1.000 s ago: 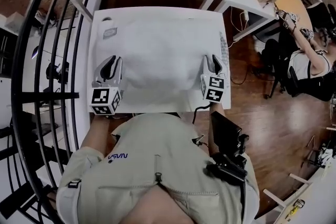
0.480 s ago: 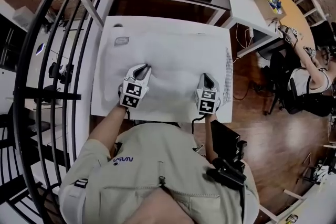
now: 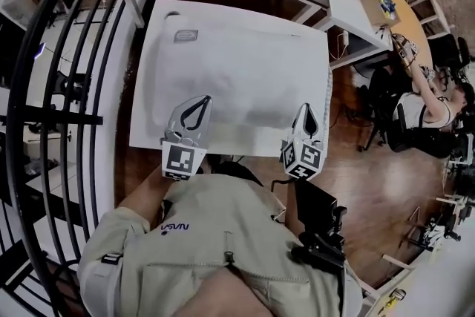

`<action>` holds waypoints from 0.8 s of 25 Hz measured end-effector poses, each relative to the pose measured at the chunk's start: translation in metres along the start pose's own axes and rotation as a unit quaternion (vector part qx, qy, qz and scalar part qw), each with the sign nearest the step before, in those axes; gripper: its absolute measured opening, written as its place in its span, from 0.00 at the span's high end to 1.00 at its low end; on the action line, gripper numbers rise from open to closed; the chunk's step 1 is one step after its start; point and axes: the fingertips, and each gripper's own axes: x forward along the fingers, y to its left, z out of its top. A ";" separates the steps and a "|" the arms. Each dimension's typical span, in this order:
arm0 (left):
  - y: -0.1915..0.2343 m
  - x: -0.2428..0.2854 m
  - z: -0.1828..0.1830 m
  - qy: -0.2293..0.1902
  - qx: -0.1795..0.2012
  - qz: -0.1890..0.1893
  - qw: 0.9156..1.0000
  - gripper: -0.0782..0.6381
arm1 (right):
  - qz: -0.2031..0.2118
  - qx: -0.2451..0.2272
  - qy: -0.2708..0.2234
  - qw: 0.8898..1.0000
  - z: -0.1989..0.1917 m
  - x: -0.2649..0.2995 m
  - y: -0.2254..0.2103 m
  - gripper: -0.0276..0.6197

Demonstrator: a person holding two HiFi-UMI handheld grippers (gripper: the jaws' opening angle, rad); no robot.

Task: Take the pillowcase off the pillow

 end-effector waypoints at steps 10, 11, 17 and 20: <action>-0.036 -0.043 0.007 -0.002 0.006 0.051 0.999 0.88 | 0.045 0.006 -0.074 0.996 0.031 -0.063 0.015 0.95; -0.044 -0.046 0.011 -0.004 0.007 0.059 0.998 0.88 | 0.053 0.011 -0.075 0.996 0.029 -0.071 0.013 0.95; -0.119 -0.071 0.020 0.001 0.002 0.121 0.993 0.88 | 0.105 0.025 -0.080 0.991 -0.007 -0.124 -0.010 0.95; -0.152 -0.086 0.022 0.001 -0.004 0.143 0.990 0.88 | 0.120 0.033 -0.087 0.988 -0.014 -0.143 -0.025 0.95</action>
